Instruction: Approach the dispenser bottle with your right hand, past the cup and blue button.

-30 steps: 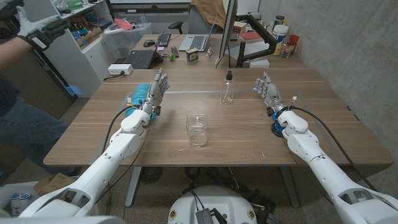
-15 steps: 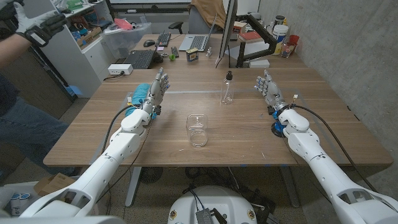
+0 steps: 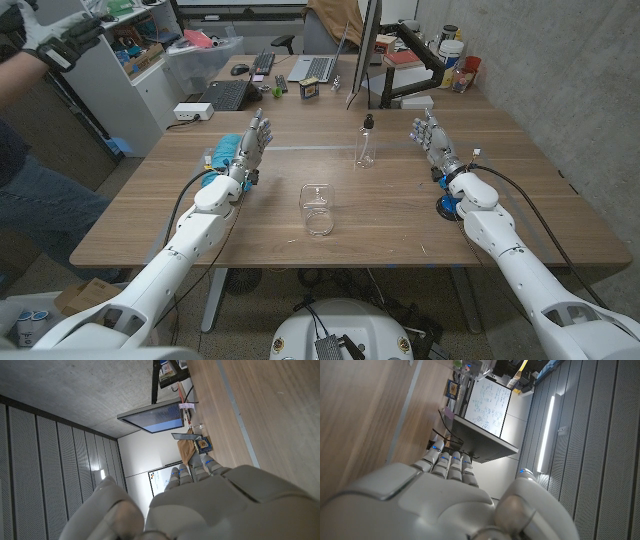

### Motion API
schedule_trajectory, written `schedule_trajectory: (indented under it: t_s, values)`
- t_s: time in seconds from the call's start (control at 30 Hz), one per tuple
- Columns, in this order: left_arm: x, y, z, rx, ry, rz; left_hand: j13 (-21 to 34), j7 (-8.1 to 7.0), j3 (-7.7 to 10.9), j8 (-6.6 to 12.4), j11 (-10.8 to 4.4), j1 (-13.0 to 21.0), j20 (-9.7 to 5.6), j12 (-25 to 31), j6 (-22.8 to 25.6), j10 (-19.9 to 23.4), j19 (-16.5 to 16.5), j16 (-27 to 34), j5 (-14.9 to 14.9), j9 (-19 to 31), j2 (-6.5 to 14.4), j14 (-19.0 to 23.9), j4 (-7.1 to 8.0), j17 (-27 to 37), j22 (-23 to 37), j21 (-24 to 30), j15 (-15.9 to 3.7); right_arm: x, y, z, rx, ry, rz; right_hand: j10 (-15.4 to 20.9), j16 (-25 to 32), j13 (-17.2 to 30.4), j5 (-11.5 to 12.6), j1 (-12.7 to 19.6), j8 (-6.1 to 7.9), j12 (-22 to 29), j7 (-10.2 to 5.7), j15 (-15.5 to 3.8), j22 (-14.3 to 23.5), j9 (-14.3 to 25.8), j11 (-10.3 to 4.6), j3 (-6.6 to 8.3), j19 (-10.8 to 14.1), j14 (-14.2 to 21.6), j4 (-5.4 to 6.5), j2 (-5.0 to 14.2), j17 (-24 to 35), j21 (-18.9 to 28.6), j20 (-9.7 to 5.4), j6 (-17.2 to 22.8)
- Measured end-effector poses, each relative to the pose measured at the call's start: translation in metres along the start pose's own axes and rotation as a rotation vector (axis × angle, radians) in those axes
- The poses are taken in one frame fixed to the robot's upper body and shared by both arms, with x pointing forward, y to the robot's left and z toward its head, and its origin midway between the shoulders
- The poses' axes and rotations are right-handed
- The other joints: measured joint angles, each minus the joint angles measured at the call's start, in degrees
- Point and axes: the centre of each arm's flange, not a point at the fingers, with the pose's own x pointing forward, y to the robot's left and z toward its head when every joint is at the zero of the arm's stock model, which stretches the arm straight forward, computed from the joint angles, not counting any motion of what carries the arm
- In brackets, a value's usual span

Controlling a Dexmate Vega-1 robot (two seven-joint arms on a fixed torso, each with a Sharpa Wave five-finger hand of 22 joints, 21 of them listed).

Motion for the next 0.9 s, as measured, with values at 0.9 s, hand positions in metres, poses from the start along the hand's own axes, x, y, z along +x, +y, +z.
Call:
schedule_trajectory:
  t_s: [0.9]
  values:
    - [-0.004,-0.002,0.001,0.005,0.001,0.005,0.0,0.00,-0.23,0.00,0.00,0.7,0.00,0.2,0.0,0.0,0.0,0.0,0.0,0.0,0.2,0.0,-0.23,-0.1,0.0,-0.8,0.00,0.002,0.003,0.012,-0.051,-0.040,0.019,0.0,0.0,0.0,0.0,0.5,0.00,0.0,-0.21,0.30,0.0,0.0,0.00,0.02,0.1,0.3,-0.34,0.06,0.0,-1.1,0.09,-0.2]
